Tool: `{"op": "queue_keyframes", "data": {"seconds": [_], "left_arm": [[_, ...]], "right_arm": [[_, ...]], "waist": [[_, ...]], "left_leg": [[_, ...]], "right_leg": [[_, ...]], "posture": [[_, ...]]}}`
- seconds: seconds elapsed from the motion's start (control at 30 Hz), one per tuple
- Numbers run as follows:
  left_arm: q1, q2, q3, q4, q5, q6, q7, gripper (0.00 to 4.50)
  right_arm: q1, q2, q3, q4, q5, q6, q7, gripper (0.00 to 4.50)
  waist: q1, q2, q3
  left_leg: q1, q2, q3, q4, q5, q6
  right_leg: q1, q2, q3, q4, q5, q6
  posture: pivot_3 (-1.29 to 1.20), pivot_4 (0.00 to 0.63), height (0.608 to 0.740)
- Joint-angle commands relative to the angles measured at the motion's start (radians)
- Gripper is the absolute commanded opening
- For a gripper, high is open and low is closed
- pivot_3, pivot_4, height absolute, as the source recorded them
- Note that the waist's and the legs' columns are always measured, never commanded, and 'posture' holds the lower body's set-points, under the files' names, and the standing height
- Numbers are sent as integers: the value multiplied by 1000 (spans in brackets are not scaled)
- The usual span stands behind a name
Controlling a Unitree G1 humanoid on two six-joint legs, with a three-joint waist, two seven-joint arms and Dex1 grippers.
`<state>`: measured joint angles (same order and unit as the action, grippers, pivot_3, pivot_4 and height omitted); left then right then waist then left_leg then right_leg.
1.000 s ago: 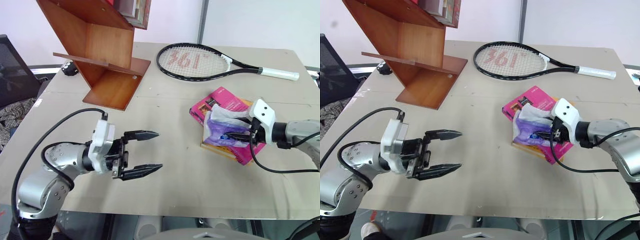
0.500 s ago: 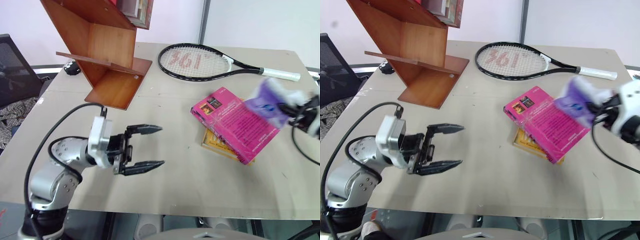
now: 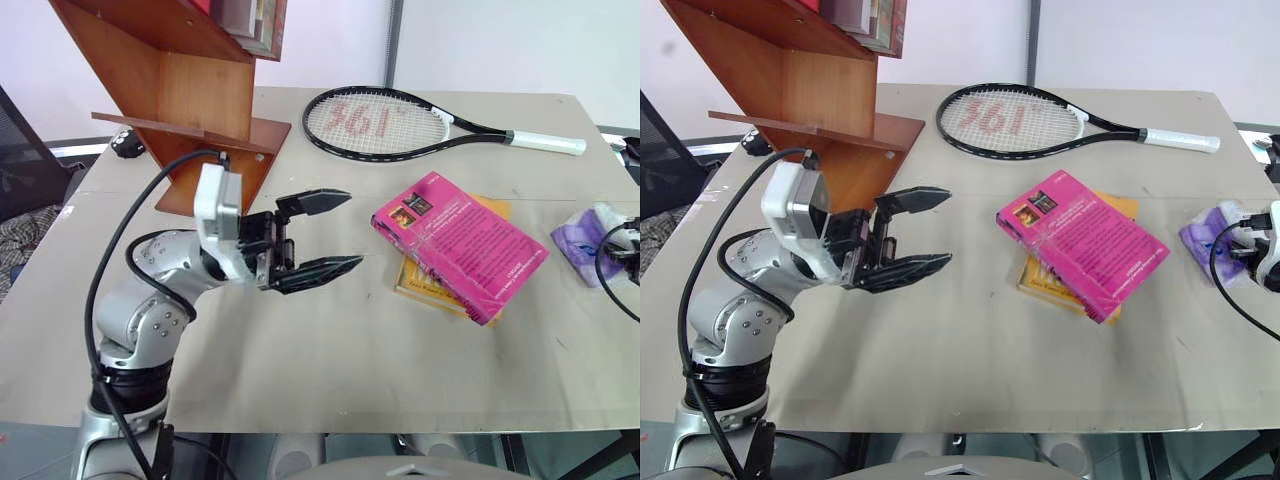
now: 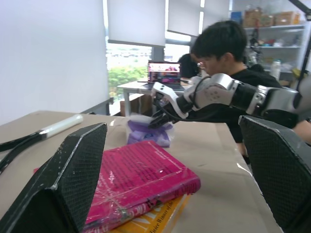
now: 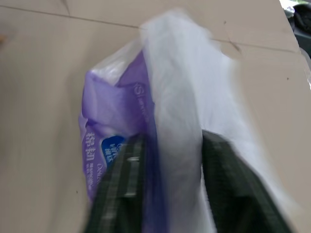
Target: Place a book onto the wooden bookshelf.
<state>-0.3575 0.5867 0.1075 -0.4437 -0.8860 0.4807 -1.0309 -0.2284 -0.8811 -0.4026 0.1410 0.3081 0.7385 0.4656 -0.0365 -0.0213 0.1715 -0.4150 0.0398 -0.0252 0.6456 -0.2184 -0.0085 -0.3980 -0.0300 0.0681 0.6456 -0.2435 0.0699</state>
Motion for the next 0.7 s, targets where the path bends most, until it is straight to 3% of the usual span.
{"op": "queue_keyframes", "data": {"seconds": [0.03,0.07,0.13,0.17,0.2,0.27,0.43,0.7], "left_arm": [[-10,5,1,-56,-21,15,26,4500],[-10,5,-1,-58,-19,19,33,4500],[10,11,-9,-52,7,14,27,4500],[22,14,-10,-48,16,12,26,4500],[33,17,-9,-44,21,10,25,4500],[61,27,-7,-40,32,5,20,4500],[137,39,-4,-28,61,-7,6,4500],[220,48,6,-29,100,-23,7,4500]], "right_arm": [[70,-58,-68,-124,12,26,49,3563],[104,-67,-89,-174,31,34,78,3809],[171,-68,-168,-323,114,98,141,3809],[195,-63,-199,-394,145,137,153,3223],[213,-58,-222,-451,172,177,156,3189],[256,-54,-252,-579,230,258,164,2547],[290,-28,-253,-759,325,410,133,21],[333,0,-55,-748,244,377,63,21]], "waist": [[7,0,0],[8,0,0],[9,1,0],[9,1,0],[8,2,0],[4,2,0],[3,1,0],[20,0,0]], "left_leg": [[0,0,0,0,0,0],[0,0,0,0,0,0],[0,0,0,0,0,0],[0,0,0,0,0,0],[1,0,0,0,0,0],[1,0,0,0,0,0],[1,1,-1,1,0,0],[0,0,-1,2,0,0]], "right_leg": [[0,0,0,0,0,0],[0,0,0,0,0,0],[0,0,0,0,0,0],[0,0,0,0,0,0],[0,0,0,0,0,0],[1,0,0,0,0,1],[1,1,-1,0,-1,2],[1,0,0,0,-4,-2]], "posture": [[0,150,740],[0,150,740],[0,150,740],[0,150,740],[0,150,740],[0,150,740],[0,150,740],[0,150,740]]}}
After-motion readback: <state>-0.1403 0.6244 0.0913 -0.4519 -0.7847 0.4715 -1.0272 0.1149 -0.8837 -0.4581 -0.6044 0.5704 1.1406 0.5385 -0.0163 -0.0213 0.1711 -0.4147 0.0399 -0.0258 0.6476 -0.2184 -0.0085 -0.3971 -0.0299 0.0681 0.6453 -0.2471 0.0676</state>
